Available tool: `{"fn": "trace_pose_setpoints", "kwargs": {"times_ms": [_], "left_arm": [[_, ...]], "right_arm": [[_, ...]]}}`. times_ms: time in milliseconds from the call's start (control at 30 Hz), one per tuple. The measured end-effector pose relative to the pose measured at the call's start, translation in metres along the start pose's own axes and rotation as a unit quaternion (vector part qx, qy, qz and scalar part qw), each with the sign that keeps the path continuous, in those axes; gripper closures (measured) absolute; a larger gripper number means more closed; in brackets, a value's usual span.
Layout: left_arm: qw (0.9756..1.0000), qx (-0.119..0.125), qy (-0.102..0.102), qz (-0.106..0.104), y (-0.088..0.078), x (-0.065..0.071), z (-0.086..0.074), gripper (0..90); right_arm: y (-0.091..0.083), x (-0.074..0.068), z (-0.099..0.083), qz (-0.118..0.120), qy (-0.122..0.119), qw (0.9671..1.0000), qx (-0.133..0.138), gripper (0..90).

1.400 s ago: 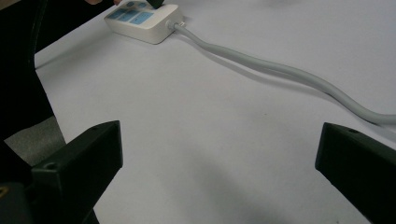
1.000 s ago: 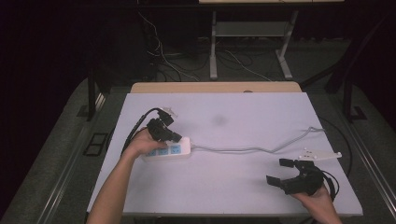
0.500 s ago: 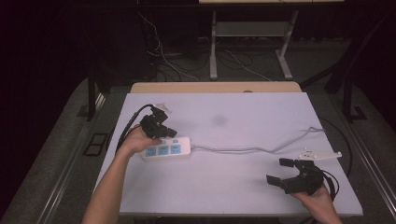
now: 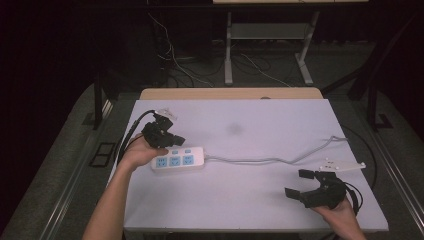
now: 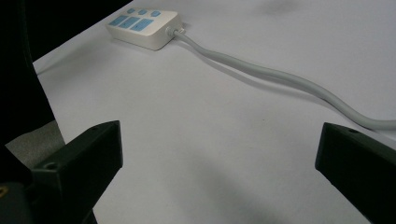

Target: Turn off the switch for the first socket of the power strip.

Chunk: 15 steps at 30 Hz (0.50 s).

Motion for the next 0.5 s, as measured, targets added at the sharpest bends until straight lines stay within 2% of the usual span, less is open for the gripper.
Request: {"fn": "trace_pose_setpoints", "kwargs": {"times_ms": [500], "left_arm": [[0.9986,0.049,-0.013,0.011,-0.026,0.015,-0.015,89.3]], "right_arm": [[0.0,0.0,0.0,0.0,0.0,1.0,0.001,0.6]]}}
Point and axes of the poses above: each handheld gripper's, and its own axes: y roughly forward along the jaws, z roughly out of its top, x roughly to its right, the point moved 2 cm from there along y, roughly forward along the jaws, and after that the axes turned 8 degrees about -z, right-handed, at the moved point
